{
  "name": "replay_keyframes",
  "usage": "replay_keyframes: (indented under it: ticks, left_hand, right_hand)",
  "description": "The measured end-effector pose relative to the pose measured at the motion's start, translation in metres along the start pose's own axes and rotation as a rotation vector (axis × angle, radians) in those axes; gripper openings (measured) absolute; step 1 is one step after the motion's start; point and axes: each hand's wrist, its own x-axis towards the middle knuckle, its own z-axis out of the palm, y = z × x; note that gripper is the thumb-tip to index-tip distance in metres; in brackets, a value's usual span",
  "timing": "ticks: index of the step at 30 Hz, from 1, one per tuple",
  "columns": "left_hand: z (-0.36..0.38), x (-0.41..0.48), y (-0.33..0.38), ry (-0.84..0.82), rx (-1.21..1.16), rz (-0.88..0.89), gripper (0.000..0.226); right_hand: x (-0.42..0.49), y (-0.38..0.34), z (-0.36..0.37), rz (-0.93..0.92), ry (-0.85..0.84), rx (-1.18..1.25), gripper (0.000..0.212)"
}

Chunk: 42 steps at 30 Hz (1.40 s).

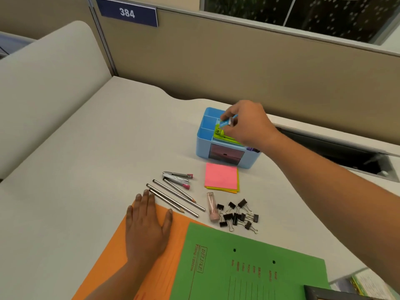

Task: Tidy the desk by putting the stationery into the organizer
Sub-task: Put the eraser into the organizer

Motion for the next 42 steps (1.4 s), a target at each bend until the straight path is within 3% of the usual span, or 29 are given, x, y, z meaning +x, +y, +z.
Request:
replay_keyframes:
  ticks: [10,25,33,42]
  left_hand:
    - [-0.001,0.002,-0.001,-0.023,-0.008,0.014,0.077]
    - [-0.002,0.003,0.0,-0.044,0.005,0.01,0.077]
    - [-0.001,0.003,0.0,-0.049,0.008,0.009,0.077]
    - [-0.003,0.002,0.002,-0.038,0.034,0.005,0.077]
  right_hand:
    - [0.073,-0.007,0.047,-0.031,-0.174,-0.252,0.018]
    - [0.087,0.002,0.075,-0.03,-0.154,-0.37,0.027]
    - [0.078,0.001,0.064,-0.077,-0.052,-0.332,0.027]
    - [-0.015,-0.01,0.049,-0.023,0.132,-0.009,0.005]
